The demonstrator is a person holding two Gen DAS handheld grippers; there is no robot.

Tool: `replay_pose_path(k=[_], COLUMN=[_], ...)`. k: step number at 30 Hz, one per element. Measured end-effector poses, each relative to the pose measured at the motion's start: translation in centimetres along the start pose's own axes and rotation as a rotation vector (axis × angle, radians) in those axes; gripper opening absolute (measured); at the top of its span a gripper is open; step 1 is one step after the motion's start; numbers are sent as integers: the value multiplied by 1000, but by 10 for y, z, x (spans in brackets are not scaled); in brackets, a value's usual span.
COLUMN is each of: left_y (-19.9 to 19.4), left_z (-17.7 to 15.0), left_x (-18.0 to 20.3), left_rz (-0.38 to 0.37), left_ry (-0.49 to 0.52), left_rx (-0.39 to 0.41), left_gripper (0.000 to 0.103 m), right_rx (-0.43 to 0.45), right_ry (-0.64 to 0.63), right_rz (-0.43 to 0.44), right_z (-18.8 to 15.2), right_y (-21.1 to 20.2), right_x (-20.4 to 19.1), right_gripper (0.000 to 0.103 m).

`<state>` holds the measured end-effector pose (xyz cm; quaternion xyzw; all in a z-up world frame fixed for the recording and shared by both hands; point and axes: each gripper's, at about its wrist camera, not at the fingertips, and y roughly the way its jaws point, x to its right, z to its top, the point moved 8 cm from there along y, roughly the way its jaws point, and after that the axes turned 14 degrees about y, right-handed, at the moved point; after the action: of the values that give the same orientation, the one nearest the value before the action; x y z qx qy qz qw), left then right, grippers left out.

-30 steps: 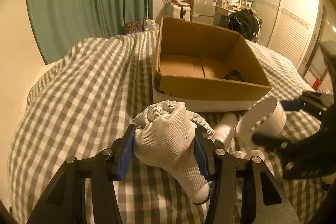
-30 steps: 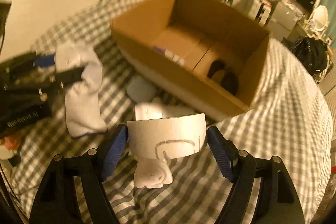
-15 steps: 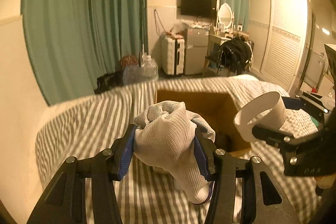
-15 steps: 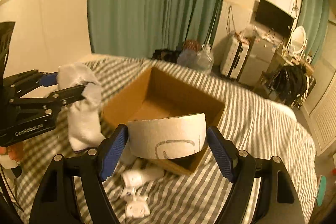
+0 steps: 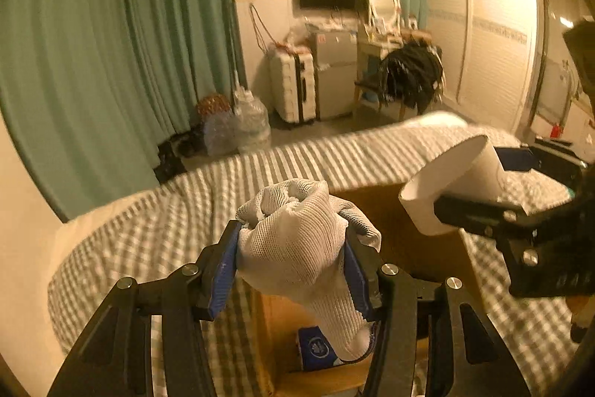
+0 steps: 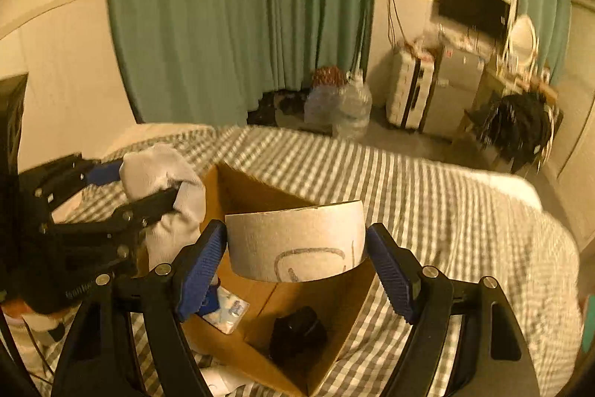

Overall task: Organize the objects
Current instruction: 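Carry the sock and band over the box and open both tools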

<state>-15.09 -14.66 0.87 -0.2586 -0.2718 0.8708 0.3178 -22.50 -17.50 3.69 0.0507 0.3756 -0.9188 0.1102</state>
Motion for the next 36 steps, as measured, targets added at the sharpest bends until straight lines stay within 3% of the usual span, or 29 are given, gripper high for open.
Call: replay_pose_path(k=[5, 11, 14, 15, 16, 18, 23, 33, 36], left_y=[30, 39, 38, 38, 36, 29, -1, -71, -80], left_z=[-17, -28, -32, -33, -34, -35, -41, -62, -70], left_x=[14, 19, 19, 19, 19, 17, 9, 5, 8], left_rz=[39, -13, -21, -22, -17, -6, 32, 124, 133], left_ry=[5, -26, -30, -36, -42, -54, -107, -186, -209], left_rx=[-93, -115, -122, -126, -123, -105, -70, 23, 22], left_gripper=[53, 53, 62, 70, 80, 86, 91, 100, 101], right_rx=[-98, -128, -123, -118, -111, -80, -29, 75, 65], right_ry=[46, 74, 92, 99, 103, 110, 106, 65, 69], right_rz=[-19, -2, 6, 17, 19, 10, -13, -14, 1], right_z=[-22, -29, -36, -35, -36, -32, -25, -49, -61], right_y=[36, 46, 45, 43, 41, 32, 7, -70, -79], right_x=[22, 27, 26, 25, 24, 24, 30, 13, 11], right_gripper=[77, 78, 80, 85, 90, 91, 92, 92, 92])
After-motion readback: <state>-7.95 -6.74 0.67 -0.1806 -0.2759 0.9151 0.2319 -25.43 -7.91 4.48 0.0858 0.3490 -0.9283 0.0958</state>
